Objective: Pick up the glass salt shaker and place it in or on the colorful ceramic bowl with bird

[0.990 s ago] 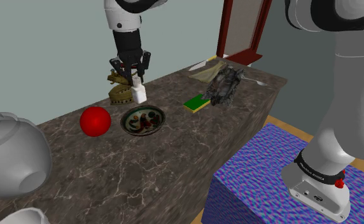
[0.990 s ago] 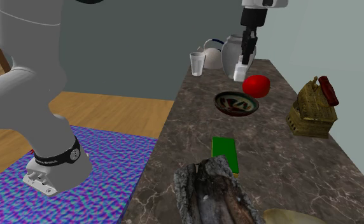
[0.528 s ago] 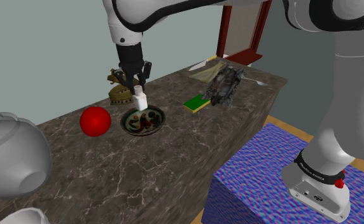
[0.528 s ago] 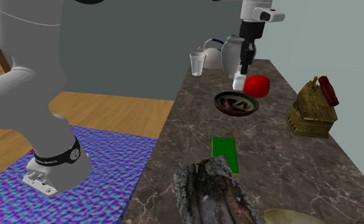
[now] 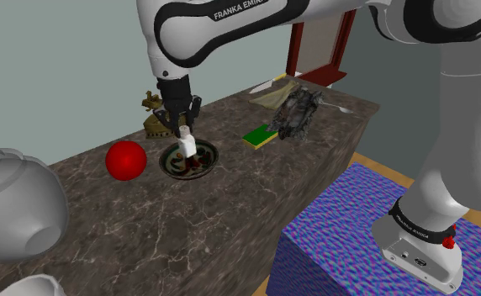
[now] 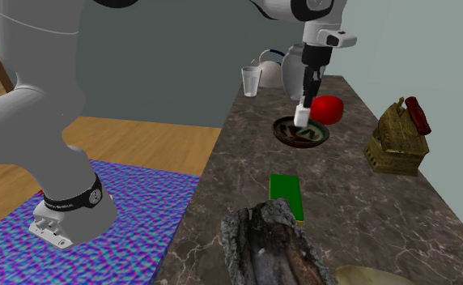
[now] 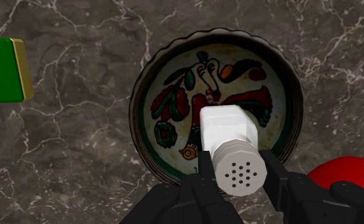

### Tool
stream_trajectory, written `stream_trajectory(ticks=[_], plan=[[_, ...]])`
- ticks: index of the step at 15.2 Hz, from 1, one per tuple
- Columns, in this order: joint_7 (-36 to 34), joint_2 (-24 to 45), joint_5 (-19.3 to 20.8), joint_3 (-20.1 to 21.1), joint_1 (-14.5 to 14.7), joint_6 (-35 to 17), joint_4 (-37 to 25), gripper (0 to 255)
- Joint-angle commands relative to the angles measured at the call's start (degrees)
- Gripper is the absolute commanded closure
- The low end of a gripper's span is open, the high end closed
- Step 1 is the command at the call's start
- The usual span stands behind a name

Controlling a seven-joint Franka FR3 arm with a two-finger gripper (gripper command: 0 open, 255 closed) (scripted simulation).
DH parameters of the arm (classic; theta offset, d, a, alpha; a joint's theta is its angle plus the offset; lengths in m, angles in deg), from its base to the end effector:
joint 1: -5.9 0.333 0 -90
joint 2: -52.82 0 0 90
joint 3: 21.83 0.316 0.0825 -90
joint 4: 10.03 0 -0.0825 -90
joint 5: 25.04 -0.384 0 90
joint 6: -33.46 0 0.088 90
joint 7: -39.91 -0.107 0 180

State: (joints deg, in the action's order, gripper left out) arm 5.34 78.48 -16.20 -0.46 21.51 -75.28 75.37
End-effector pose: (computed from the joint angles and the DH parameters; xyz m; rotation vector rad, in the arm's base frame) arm 0.5725 0.3692 0.4270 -3.1350 -0.0934 0.0232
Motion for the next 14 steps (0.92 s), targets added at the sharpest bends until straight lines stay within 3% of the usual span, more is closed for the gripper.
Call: stream_trajectory(ticks=[1,8,9,14], plan=[[-0.06,0.03,0.06,-0.04,-0.08,-1.12,1.07,255],[-0.06,0.05,0.06,-0.04,-0.07,-1.11,1.05,255],[-0.06,0.05,0.06,-0.04,-0.07,-1.11,1.05,0],[-0.06,0.05,0.06,-0.04,-0.07,-1.11,1.05,0]])
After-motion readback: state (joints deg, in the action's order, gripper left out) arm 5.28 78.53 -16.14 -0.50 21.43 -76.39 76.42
